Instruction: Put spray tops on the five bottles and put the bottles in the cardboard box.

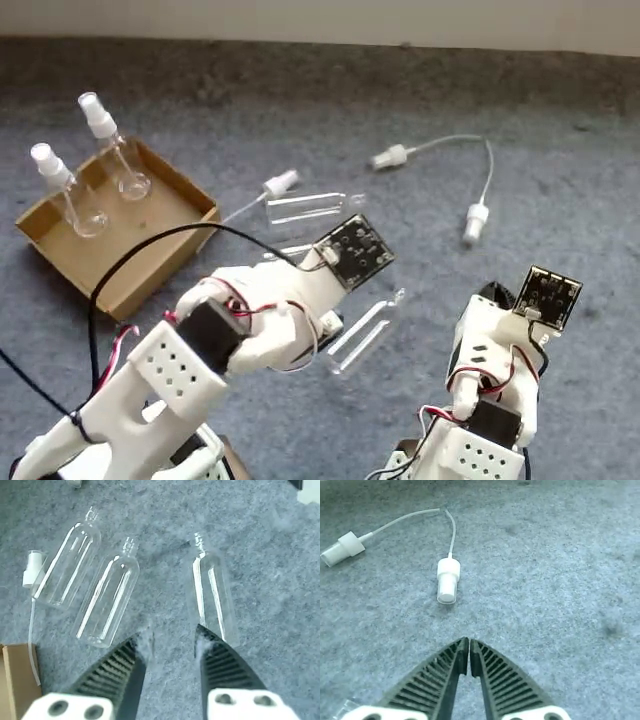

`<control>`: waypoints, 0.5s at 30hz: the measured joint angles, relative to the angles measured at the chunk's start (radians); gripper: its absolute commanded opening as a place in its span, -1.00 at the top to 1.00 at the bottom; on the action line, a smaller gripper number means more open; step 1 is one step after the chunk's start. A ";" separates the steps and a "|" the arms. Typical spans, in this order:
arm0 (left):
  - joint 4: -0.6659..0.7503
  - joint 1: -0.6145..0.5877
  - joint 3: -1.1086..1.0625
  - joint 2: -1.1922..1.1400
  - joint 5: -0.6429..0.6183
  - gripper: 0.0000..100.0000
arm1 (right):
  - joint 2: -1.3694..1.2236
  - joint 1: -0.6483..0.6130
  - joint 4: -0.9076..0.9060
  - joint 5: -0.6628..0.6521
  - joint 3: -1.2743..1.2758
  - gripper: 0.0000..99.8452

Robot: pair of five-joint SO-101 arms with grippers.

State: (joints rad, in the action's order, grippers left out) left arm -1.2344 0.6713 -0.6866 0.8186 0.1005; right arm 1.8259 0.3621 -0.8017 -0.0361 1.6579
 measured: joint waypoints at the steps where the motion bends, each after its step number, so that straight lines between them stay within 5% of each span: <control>1: -0.003 0.009 0.028 -0.028 -0.008 0.76 | 0.000 0.000 0.000 0.000 0.000 0.99; 15: -0.100 0.104 0.379 -0.569 -0.080 0.76 | 0.000 0.127 0.000 0.000 0.000 0.99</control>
State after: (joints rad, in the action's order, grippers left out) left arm -1.3341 0.7756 -0.3076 0.2493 0.0207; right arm 1.8259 0.4895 -0.8017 -0.0361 1.6579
